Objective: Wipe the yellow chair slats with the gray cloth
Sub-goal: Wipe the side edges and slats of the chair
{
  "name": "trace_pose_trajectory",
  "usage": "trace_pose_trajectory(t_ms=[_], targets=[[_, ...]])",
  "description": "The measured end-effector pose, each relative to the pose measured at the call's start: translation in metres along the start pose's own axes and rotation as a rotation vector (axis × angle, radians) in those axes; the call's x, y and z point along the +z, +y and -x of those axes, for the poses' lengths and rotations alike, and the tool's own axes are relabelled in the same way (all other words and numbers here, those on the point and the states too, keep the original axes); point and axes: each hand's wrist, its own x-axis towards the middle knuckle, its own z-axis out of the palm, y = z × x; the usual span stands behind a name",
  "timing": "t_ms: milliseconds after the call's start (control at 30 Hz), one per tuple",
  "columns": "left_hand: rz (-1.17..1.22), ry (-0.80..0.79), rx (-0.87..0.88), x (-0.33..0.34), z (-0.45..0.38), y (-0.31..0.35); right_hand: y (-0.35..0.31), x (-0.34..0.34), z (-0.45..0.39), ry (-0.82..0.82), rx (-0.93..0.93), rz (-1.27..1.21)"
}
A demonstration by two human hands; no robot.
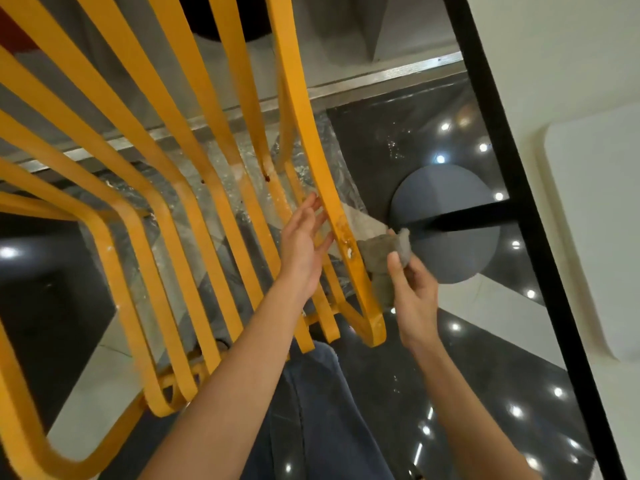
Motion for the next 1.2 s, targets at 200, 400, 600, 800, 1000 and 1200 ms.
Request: trace_pose_trajectory(t_ms=[200,400,600,800,1000,1200], targets=[[0.063,-0.059,-0.059,-0.008,-0.001,0.003,0.026,0.022,0.025,-0.065,-0.227,0.28],[0.062,-0.104,-0.083,-0.017,-0.004,0.003,0.026,0.038,0.0,-0.062,-0.382,0.438],[0.078,-0.118,-0.093,-0.021,-0.005,0.005,-0.014,0.065,-0.049,-0.026,-0.287,0.333],[-0.066,-0.127,-0.024,-0.019,-0.001,0.007,-0.016,0.062,-0.082,0.134,-0.102,0.358],[-0.314,-0.116,0.083,-0.019,0.008,0.002,-0.015,0.045,-0.056,0.164,-0.082,0.181],[-0.447,-0.077,0.148,-0.016,0.012,0.002,-0.028,0.082,-0.081,0.06,-0.085,0.344]])
